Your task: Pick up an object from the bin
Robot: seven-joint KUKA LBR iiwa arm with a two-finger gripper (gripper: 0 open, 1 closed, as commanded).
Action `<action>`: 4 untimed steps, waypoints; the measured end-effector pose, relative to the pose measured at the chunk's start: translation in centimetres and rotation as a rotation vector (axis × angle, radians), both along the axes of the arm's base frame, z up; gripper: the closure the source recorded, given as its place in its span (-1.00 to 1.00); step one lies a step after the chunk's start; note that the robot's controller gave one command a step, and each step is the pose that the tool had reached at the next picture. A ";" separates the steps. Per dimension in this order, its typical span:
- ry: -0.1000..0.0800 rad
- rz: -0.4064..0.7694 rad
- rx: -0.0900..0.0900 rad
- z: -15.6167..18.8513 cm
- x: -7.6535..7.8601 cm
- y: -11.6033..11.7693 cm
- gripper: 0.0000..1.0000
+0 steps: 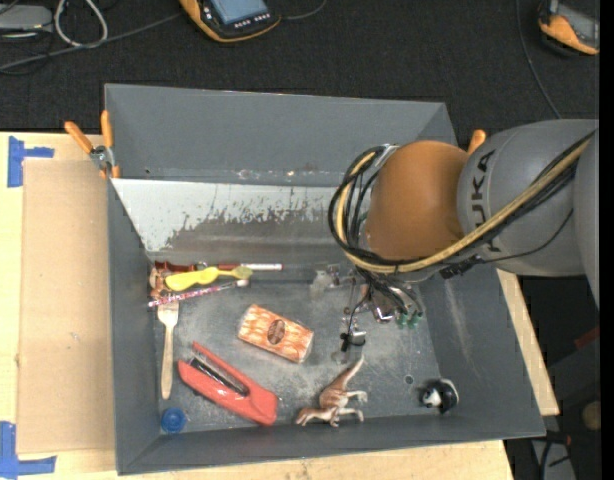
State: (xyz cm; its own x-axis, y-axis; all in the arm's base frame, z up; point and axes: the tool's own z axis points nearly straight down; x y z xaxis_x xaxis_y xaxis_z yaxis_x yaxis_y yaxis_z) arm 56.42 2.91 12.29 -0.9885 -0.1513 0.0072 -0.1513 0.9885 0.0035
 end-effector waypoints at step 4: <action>0.003 -0.165 -0.003 -4.7 -2.3 5.3 1.00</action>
Offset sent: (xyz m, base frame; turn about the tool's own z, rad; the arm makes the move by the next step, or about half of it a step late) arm 0.0303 0.0669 -0.0517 -0.2715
